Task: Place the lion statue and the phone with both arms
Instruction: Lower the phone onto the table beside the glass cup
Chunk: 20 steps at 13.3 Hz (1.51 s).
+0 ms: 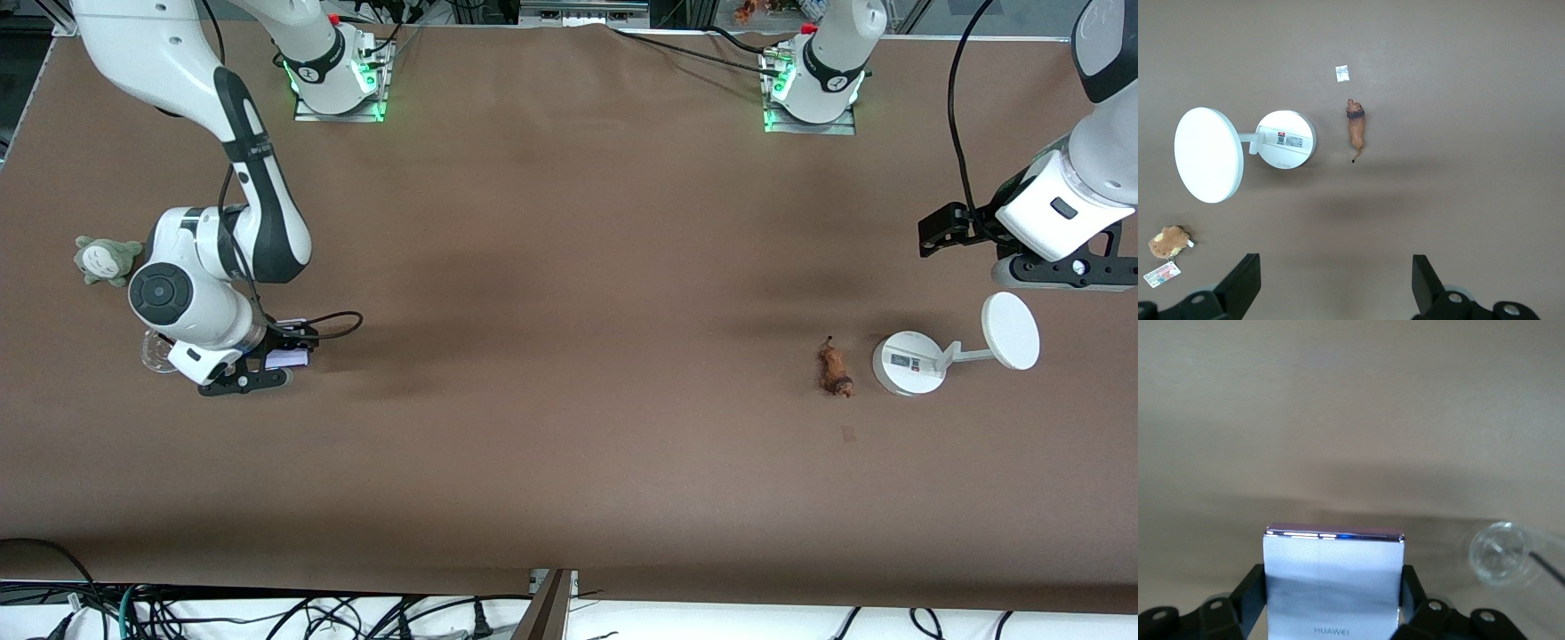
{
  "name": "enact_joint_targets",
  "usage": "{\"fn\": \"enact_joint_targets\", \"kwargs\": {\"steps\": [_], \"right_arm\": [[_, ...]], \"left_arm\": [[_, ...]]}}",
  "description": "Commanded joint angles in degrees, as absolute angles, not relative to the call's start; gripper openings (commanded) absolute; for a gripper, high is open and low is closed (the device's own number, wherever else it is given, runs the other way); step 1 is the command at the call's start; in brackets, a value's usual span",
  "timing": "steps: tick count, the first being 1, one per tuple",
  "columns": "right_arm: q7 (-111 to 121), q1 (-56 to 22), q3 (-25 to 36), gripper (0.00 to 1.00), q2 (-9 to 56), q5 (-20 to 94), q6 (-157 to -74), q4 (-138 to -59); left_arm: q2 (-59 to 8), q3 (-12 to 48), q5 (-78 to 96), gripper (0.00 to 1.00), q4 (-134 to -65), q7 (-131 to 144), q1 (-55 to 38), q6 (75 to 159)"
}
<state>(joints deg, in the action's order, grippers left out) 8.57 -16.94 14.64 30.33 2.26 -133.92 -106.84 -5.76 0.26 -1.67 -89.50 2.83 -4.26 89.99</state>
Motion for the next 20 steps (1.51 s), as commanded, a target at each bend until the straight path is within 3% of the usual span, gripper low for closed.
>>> {"fn": "enact_joint_targets", "kwargs": {"steps": [1,11,12,16,20], "right_arm": [[12.2,-14.9,14.4,0.24,32.2,3.5,-138.7,-107.9],[13.3,-12.6,13.9,0.26,36.3,3.5,-144.8,-107.8],[13.2,-12.7,13.9,0.29,36.4,3.6,-144.8,-107.8],[13.3,-12.7,13.8,0.71,36.6,5.9,-144.8,-107.8],[13.1,-12.6,12.7,0.82,36.7,6.1,-144.8,-107.6]], "left_arm": [[-6.0,0.5,-0.8,1.0,-88.4,2.5,-4.0,88.9],[-5.9,0.1,-0.8,1.0,-88.2,2.1,-4.0,87.4],[-5.8,0.1,-0.8,1.0,-88.2,2.0,-4.0,87.1],[-5.7,0.0,-0.8,1.0,-88.2,1.9,-4.0,86.9],[-5.6,-0.1,-0.8,1.0,-88.2,1.9,-3.8,86.9]]}}
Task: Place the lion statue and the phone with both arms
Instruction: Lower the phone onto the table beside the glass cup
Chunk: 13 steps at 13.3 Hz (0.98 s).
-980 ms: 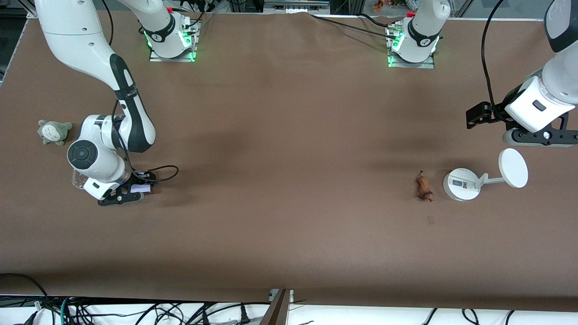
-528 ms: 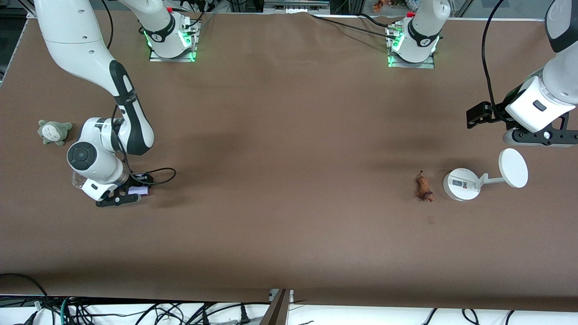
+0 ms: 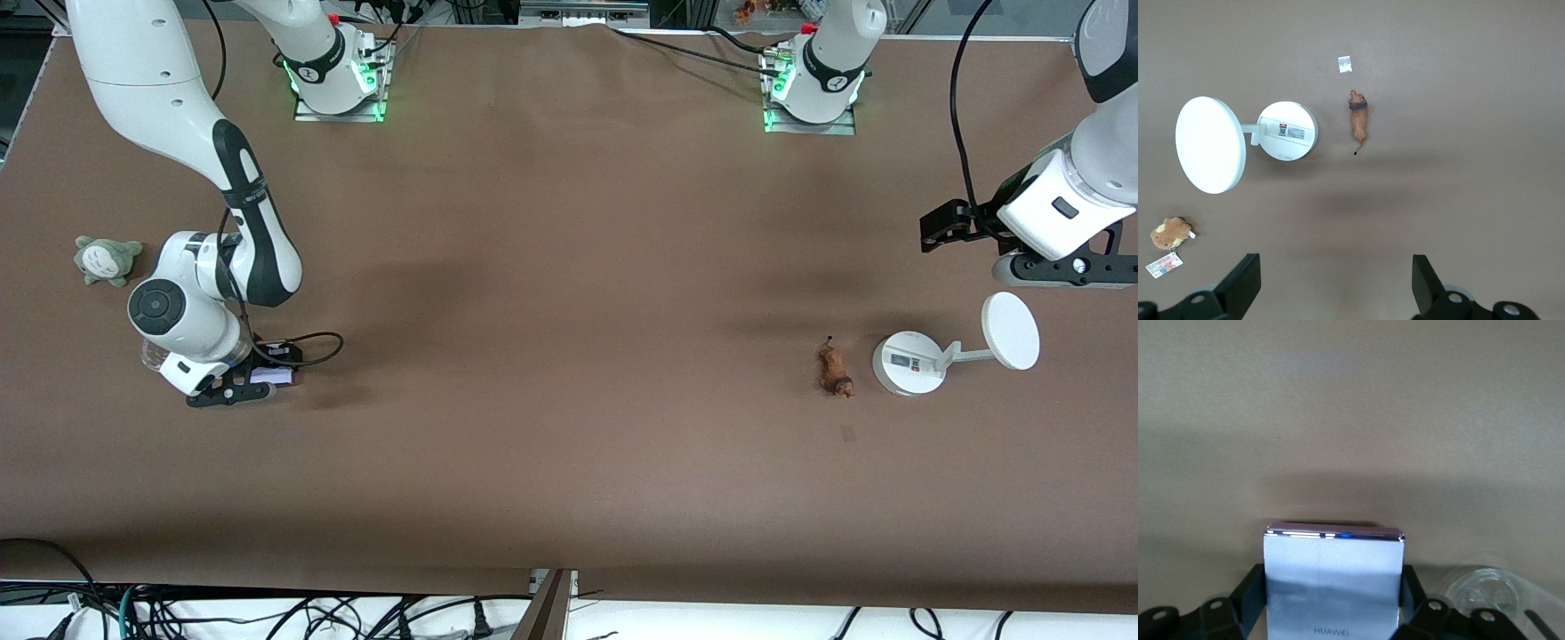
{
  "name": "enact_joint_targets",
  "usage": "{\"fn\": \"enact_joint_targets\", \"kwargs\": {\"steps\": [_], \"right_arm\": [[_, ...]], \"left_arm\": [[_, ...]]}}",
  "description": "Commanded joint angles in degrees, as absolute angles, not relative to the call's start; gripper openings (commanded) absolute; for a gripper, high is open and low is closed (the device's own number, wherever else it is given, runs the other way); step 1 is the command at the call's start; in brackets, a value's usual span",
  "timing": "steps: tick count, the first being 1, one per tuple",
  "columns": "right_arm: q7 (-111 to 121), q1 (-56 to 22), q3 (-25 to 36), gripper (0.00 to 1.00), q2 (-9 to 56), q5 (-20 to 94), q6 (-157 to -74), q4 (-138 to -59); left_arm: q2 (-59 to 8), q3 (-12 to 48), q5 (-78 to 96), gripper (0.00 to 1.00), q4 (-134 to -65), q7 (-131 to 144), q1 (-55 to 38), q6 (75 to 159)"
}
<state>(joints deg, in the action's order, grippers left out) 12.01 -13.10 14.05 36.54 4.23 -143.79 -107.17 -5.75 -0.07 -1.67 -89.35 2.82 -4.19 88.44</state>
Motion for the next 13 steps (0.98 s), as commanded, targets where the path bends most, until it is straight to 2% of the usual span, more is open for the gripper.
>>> {"fn": "enact_joint_targets", "kwargs": {"steps": [1,2,3,4,9,13], "right_arm": [[12.9,-12.6,12.7,0.82,36.7,6.1,-144.8,-107.5],[12.9,-12.6,12.7,0.84,36.7,6.1,-144.8,-107.5],[12.9,-12.6,12.7,0.95,36.7,6.1,-144.8,-107.5],[13.0,-12.5,12.7,0.99,36.7,6.1,-144.8,-107.5],[12.6,-13.4,12.7,0.99,35.6,6.1,-144.0,-107.2],[12.4,-13.5,12.6,0.99,29.9,6.1,-133.6,-104.7]], "left_arm": [[-5.6,-0.1,-0.8,1.0,-88.1,2.2,-3.8,86.9],[-5.6,0.1,-0.8,1.0,-88.1,2.5,-3.9,86.9],[-5.6,0.1,-0.8,1.0,-88.1,2.5,-3.9,86.9],[-5.6,0.1,-0.8,1.0,-88.1,2.5,-3.9,86.9],[-5.5,-0.1,-0.8,1.0,-88.1,2.5,-3.8,86.8],[-5.5,-0.1,-0.8,1.0,-88.1,2.5,-3.7,86.8]]}}
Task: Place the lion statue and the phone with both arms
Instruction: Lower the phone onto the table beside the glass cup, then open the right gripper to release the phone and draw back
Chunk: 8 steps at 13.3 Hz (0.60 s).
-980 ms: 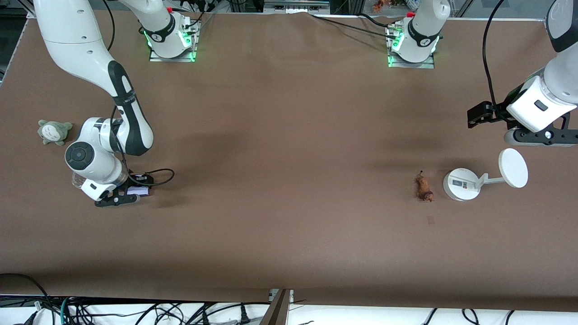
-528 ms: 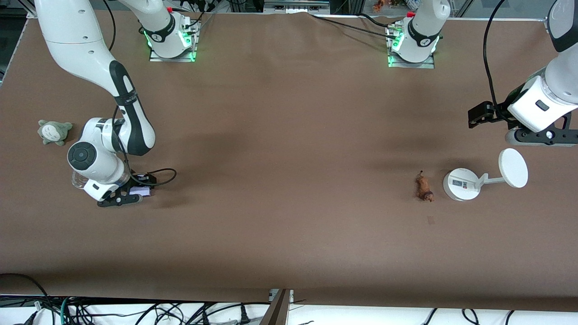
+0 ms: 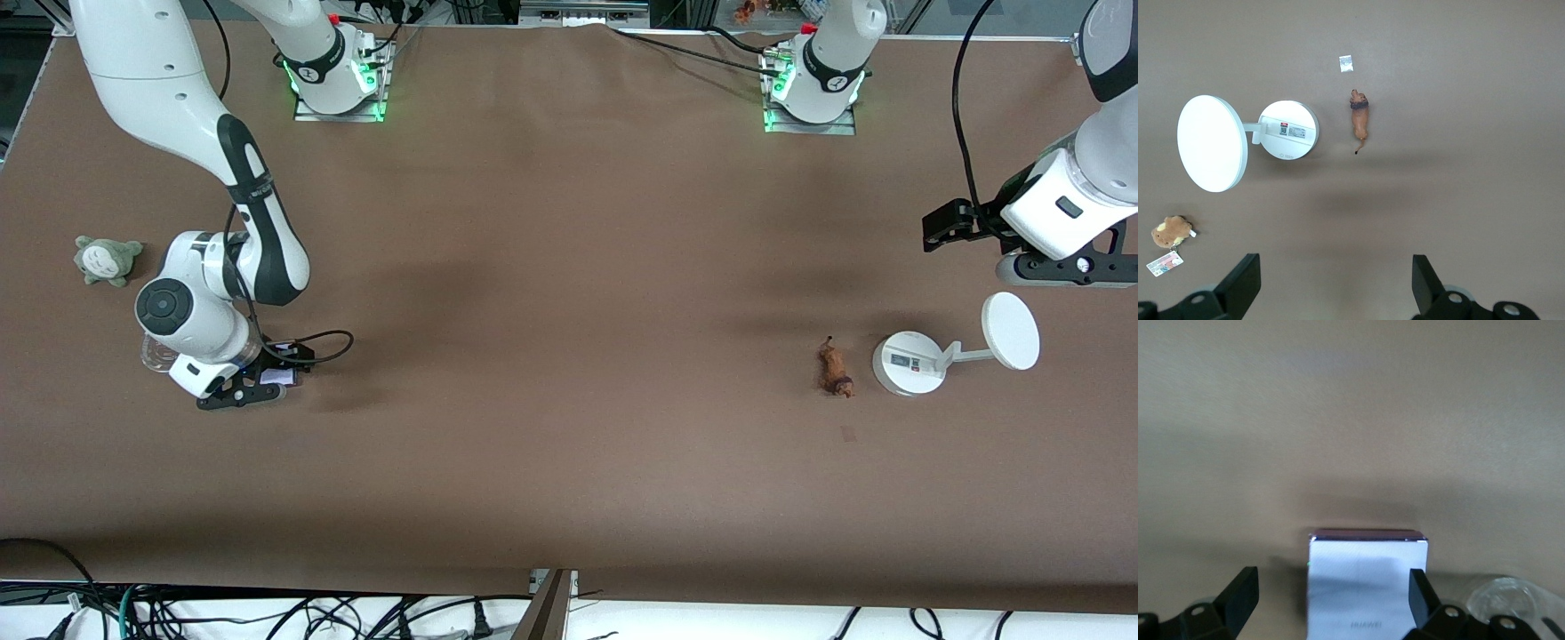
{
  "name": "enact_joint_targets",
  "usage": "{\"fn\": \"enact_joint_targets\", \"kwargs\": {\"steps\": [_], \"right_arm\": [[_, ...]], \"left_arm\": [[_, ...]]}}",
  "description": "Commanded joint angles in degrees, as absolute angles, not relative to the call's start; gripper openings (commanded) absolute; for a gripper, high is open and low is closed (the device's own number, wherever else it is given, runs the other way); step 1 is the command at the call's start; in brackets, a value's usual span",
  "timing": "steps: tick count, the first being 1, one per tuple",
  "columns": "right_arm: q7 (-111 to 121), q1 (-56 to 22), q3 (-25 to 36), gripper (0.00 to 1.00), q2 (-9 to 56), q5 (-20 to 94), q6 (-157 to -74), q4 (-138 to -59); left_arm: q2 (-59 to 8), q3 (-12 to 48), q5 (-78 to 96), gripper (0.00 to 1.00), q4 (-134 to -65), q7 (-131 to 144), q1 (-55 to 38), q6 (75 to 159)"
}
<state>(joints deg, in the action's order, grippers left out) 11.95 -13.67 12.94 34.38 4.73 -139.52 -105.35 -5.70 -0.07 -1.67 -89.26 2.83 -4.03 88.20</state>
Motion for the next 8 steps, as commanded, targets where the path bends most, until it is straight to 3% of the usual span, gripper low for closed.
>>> {"fn": "enact_joint_targets", "kwargs": {"steps": [1,8], "right_arm": [[12.3,-13.6,12.6,0.99,28.1,6.0,-130.0,-103.6],[10.0,-13.6,13.0,0.99,21.0,5.9,-95.1,-86.8]], "left_arm": [[-5.5,-0.2,-0.8,1.0,-88.1,2.3,-3.7,86.8],[-5.5,-0.1,-0.8,1.0,-88.1,2.1,-3.1,86.8]]}}
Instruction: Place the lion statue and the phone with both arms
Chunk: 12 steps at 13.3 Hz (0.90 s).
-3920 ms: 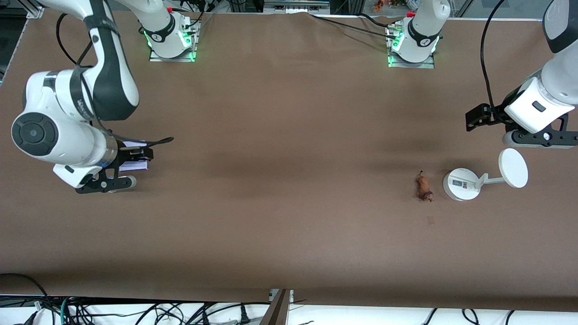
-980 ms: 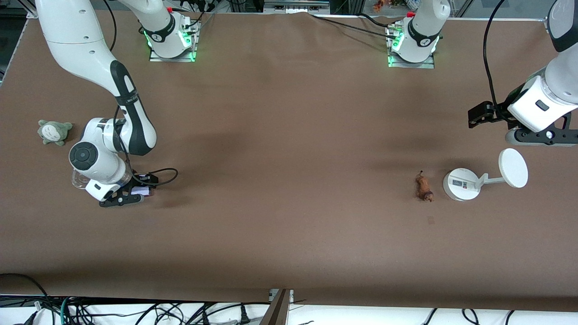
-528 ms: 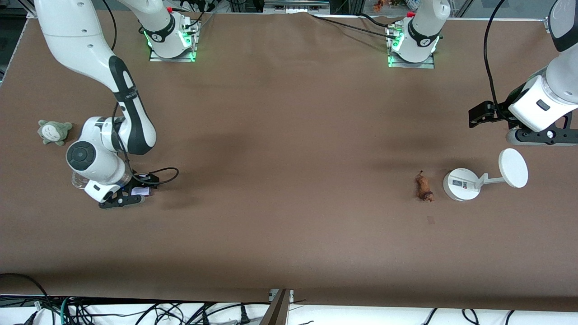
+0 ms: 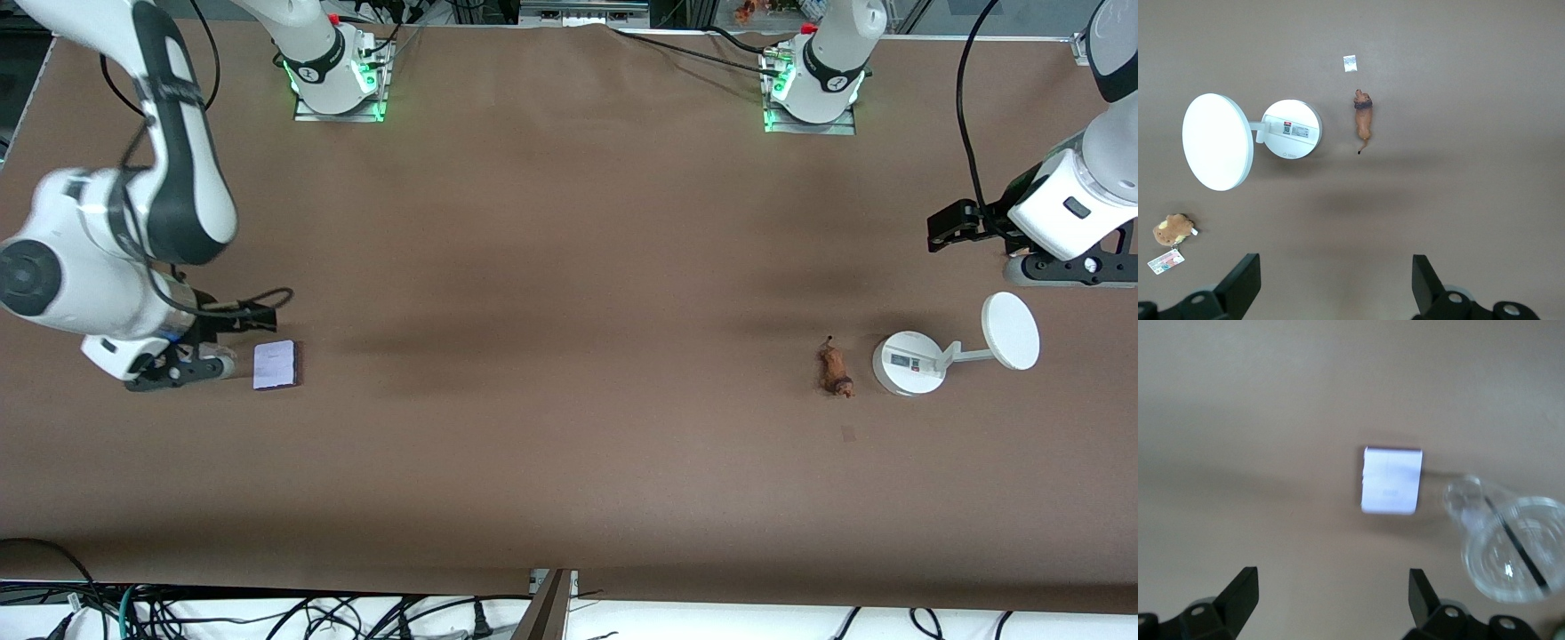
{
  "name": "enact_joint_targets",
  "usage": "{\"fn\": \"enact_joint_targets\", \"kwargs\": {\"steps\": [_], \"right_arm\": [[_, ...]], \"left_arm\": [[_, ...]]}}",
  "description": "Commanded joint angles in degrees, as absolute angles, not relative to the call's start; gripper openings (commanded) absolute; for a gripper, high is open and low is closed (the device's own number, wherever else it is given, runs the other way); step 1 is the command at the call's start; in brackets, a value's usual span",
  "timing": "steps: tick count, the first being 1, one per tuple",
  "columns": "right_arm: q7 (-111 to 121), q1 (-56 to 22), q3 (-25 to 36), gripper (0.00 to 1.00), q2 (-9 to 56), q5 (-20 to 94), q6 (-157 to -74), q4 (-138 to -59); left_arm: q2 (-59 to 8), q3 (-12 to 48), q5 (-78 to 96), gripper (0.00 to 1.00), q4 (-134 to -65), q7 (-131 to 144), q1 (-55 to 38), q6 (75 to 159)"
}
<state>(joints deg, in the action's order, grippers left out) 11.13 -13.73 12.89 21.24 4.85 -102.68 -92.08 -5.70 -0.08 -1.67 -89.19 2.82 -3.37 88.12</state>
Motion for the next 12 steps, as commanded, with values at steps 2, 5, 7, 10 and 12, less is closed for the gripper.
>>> {"fn": "enact_joint_targets", "kwargs": {"steps": [2,5,7,10,12], "right_arm": [[6.9,-13.6,12.9,0.99,20.4,5.8,-85.3,-80.5],[4.2,-13.6,12.8,0.99,17.5,5.0,-75.5,-75.4],[4.0,-13.7,12.5,0.99,14.1,4.5,-74.8,-75.6],[2.9,-14.7,12.6,0.99,13.5,4.1,-72.4,-75.8],[2.6,-15.5,12.5,1.0,13.5,4.0,-72.3,-75.8]], "left_arm": [[-5.5,-0.1,-0.7,1.0,-88.1,2.0,-3.1,86.8],[-5.5,0.1,-0.6,1.0,-88.1,2.3,-3.1,86.8],[-5.4,0.0,-0.6,1.0,-87.3,2.3,-3.1,86.7],[-5.5,-0.1,-0.6,1.0,-86.9,2.0,-3.1,86.0],[-5.5,-0.1,-0.6,1.0,-86.9,1.9,-3.1,86.0]]}}
